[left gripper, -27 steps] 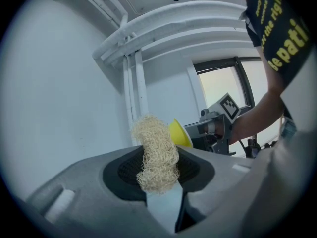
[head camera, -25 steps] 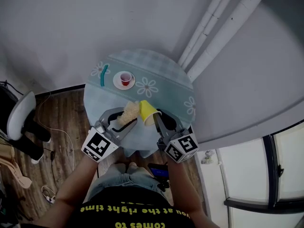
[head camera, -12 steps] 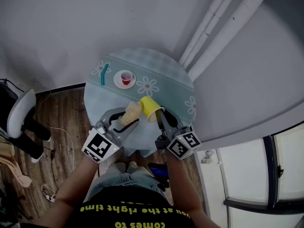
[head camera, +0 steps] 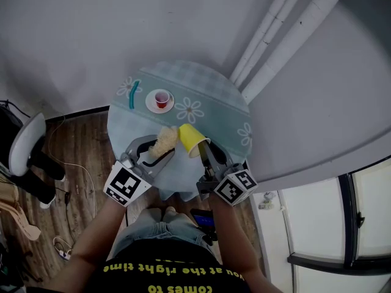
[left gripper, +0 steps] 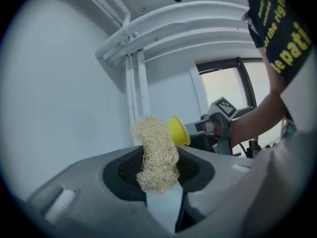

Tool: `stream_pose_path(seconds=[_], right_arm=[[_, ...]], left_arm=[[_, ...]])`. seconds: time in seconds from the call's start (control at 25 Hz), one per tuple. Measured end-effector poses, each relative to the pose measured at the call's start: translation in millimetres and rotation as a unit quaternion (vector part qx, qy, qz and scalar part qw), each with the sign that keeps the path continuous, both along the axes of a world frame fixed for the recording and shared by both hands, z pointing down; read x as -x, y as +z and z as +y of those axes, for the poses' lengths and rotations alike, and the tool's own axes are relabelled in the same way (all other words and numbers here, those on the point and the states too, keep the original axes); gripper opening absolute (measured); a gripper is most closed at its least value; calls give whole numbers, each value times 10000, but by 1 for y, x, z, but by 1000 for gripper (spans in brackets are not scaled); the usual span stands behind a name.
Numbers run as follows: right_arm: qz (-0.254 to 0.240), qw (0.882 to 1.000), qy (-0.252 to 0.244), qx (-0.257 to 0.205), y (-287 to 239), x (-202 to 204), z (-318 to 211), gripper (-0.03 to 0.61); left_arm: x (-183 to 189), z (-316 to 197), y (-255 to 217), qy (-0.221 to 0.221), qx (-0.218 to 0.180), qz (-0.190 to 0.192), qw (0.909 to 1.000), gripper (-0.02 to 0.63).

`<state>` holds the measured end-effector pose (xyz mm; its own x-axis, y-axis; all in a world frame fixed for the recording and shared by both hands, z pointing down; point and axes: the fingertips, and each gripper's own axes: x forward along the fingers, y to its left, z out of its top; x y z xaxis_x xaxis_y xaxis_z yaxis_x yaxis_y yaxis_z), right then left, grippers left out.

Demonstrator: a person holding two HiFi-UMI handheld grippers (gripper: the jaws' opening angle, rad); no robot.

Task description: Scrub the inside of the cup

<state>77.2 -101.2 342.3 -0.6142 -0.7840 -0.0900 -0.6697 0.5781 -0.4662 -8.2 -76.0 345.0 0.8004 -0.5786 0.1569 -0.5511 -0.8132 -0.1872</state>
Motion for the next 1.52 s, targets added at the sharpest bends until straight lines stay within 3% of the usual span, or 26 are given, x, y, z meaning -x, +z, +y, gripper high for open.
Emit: stream_pose_path(seconds=[0.4,0.76,1.24,1.52], right_arm=[[785,9960,436,14,4,-3,-16,25],[1677,9833,691,-167,6,1,-21,25],[2835,9511,852,-881,-6,13,-14,26],[3334,9285,935,-1345,-18,21,-9,25]], left_arm=[[-14,20,6,262,60,-82,9996,148],[-25,34,7,450,156,-52,9989,149],[-47,44,10,510,533,-103,9972,148],[-45,40,9,408,1026,165,9937,148]])
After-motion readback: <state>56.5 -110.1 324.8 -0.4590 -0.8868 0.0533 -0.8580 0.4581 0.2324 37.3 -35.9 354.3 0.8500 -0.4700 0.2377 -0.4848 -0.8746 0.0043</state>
